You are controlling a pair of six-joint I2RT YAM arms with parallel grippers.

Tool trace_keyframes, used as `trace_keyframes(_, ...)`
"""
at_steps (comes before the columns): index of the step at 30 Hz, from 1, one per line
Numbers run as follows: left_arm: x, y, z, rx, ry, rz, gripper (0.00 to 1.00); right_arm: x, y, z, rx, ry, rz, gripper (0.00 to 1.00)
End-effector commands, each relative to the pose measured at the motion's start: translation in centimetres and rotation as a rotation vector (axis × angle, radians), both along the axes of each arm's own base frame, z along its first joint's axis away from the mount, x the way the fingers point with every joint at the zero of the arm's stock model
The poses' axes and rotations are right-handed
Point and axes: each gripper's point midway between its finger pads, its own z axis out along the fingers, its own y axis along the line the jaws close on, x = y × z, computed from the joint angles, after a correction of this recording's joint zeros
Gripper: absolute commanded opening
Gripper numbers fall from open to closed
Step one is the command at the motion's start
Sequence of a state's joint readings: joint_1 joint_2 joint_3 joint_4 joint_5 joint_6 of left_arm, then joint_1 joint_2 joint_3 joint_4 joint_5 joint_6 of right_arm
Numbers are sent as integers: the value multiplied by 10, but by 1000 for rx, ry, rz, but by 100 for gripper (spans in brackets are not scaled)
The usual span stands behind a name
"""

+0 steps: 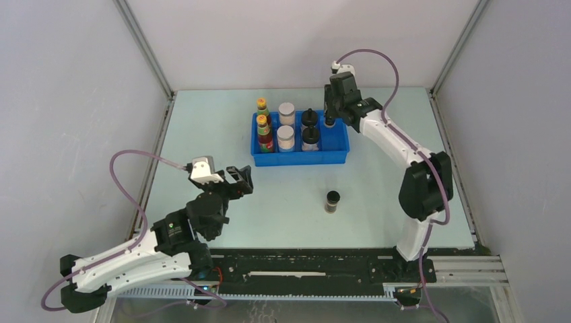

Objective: Organize the condiment bottles
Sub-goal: Place the bottle in the storage box.

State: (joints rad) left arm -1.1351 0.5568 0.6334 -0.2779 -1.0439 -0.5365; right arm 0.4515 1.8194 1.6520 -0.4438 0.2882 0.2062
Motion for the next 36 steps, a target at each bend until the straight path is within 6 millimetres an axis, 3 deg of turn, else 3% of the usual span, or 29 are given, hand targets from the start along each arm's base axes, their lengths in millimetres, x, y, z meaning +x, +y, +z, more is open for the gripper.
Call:
trace_keyframes(1, 2, -3, 3, 1, -17, 8, 87, 30, 8, 15, 9, -64, 37, 0)
trace_keyframes(17, 4, -11, -3, 14, -12, -10, 88, 71, -11, -53, -39, 43, -13, 0)
trace_keyframes(36, 7, -15, 0, 28, -12, -10, 88, 70, -8, -88, -36, 109, 3, 0)
